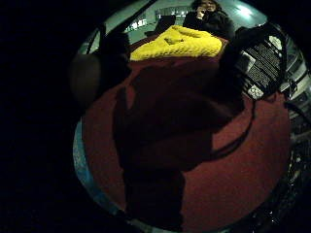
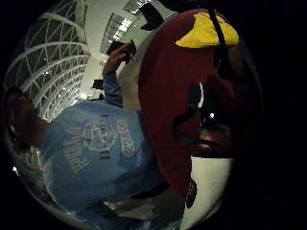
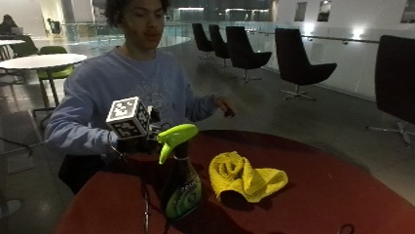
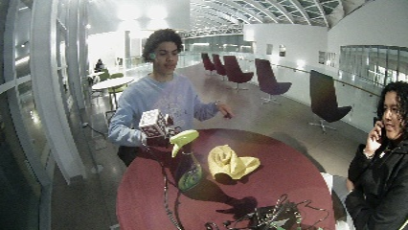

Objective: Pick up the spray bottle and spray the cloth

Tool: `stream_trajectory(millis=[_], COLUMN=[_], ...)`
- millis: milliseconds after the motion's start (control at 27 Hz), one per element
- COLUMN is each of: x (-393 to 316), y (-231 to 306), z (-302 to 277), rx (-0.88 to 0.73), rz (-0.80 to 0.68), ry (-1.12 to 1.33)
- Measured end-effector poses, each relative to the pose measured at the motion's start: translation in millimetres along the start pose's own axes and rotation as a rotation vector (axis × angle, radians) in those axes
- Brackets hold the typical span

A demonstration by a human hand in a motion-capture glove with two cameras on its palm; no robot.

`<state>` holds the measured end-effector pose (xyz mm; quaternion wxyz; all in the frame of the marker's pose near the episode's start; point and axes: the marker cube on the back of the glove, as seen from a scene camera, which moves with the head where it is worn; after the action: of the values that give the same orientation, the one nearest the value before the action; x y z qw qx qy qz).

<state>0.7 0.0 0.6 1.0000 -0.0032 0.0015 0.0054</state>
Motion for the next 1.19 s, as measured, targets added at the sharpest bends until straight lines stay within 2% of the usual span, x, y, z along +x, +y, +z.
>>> stream_trajectory(millis=[296, 519, 778, 1001, 1186], x=[3.2, 10.6, 29.9, 61.1, 96.2], y=[3.1, 3.7, -0.8, -4.7, -23.4], z=[5.5, 4.1, -12.5, -25.0, -17.7], rx=[0.003, 0.065, 0.272, 0.499, 0.568], rz=[0.030, 0.088, 0.296, 0.483, 0.697], ry=[-0.015, -0.035, -0.130, -0.483, -0.511])
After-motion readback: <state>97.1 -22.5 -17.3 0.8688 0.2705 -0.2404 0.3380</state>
